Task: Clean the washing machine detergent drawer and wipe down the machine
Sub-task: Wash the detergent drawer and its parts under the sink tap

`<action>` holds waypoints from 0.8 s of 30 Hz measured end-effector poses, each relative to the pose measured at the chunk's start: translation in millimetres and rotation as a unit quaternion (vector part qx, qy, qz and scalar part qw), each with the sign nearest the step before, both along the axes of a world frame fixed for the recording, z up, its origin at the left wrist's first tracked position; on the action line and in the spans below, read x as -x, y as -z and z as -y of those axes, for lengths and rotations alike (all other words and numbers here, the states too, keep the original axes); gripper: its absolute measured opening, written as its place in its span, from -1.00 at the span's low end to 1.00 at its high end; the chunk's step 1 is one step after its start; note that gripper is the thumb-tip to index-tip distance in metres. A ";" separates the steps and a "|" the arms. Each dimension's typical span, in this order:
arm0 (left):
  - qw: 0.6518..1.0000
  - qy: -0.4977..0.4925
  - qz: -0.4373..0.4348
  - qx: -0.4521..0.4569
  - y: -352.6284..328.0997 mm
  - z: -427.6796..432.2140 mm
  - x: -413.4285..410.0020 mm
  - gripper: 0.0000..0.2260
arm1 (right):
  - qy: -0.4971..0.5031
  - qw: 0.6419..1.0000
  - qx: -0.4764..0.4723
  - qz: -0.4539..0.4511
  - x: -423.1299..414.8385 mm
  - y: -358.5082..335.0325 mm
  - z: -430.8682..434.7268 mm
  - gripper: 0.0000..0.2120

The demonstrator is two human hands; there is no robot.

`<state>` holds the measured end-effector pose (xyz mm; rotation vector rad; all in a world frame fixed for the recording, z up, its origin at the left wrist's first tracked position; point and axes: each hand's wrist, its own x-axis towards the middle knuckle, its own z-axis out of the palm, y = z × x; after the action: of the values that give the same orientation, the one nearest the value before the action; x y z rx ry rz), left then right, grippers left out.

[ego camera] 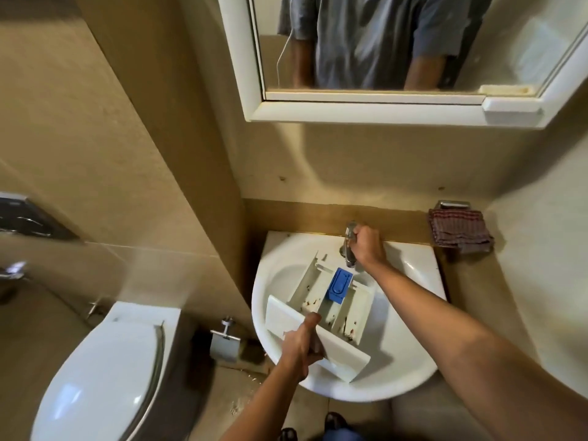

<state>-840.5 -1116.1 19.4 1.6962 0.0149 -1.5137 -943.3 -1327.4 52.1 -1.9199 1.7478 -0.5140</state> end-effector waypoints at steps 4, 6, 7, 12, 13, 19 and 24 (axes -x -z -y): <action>0.999 0.021 -0.030 0.007 1.9 2.8 12.6 -0.51 | -0.003 1.000 0.011 -0.008 3.3 8.8 4.8 -0.87; 0.999 0.025 -0.045 0.001 3.1 3.4 17.9 -0.51 | 0.007 1.000 0.013 0.003 5.6 9.5 7.4 -0.86; 0.998 0.022 -0.052 -0.003 4.5 3.1 19.8 -0.52 | 0.016 1.000 0.012 0.017 7.7 9.8 9.1 -0.85; 0.998 0.006 -0.070 -0.006 8.1 5.1 28.7 -0.49 | -0.002 0.999 -0.002 0.033 24.4 8.0 24.4 -0.79; 0.997 0.004 -0.072 -0.009 8.1 6.6 31.6 -0.48 | -0.011 0.999 -0.004 0.033 27.3 8.2 27.8 -0.78; 0.991 -0.004 -0.130 -0.030 7.1 12.3 45.5 -0.47 | 0.054 0.990 -0.057 0.115 46.8 23.3 9.8 -0.69; 0.980 -0.012 -0.199 -0.018 9.1 7.2 49.2 -0.53 | 0.116 0.987 -0.110 -0.004 87.3 53.4 -18.7 -0.65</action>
<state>-889.7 -1123.3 10.3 1.3898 0.2735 -1.8195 -1030.5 -1308.7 -1.3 -1.5792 1.9570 -0.3754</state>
